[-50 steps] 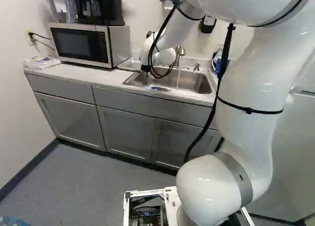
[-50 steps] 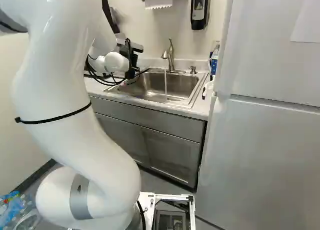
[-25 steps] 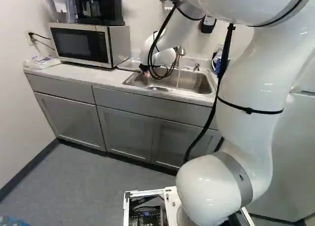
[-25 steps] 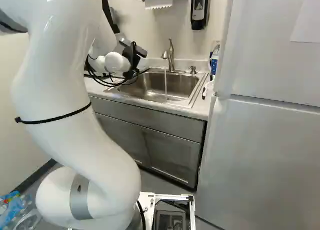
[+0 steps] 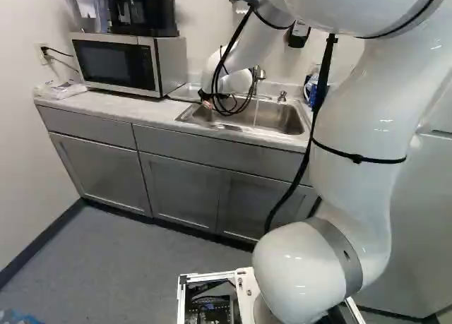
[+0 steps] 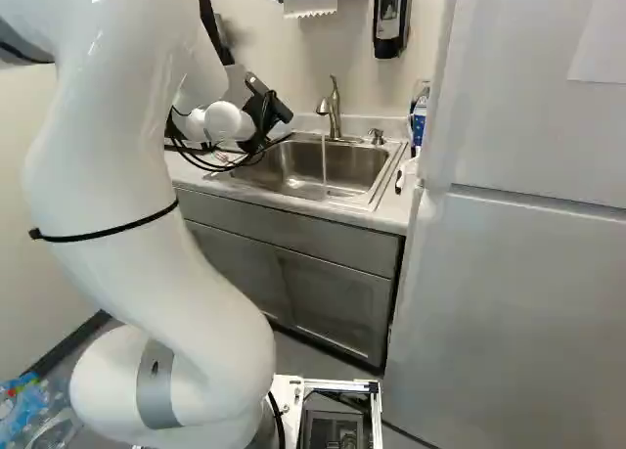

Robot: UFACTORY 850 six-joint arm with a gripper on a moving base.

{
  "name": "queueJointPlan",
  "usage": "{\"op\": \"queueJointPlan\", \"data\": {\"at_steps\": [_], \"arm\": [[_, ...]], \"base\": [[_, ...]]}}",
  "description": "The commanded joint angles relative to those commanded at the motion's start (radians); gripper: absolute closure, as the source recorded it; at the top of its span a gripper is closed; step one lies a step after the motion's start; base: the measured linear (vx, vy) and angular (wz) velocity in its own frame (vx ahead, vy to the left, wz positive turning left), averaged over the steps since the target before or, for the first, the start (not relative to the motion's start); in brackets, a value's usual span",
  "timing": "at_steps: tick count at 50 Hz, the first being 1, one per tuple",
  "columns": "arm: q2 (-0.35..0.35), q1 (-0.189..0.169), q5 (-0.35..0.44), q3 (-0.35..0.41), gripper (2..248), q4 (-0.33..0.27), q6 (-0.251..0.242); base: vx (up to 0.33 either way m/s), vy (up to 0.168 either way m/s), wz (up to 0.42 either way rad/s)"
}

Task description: Rinse the cup and place it in the tray

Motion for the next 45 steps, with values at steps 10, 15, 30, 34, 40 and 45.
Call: {"op": "queueJointPlan", "data": {"at_steps": [10,15,30,34,40,45], "arm": [[0.000,0.000,0.000,0.000,126,0.000,0.105],[0.000,0.000,0.000,0.000,126,0.000,0.158],[0.000,0.000,0.000,0.000,126,0.000,0.315],[0.000,0.000,0.000,0.000,126,0.000,0.357],[0.000,0.000,0.000,0.000,126,0.000,0.420],[0.000,0.000,0.000,0.000,126,0.000,0.473]], "base": [[0.000,0.000,0.000],[0.000,0.000,0.000],[0.000,0.000,0.000],[0.000,0.000,0.000],[0.000,0.000,0.000],[0.000,0.000,0.000]]}}
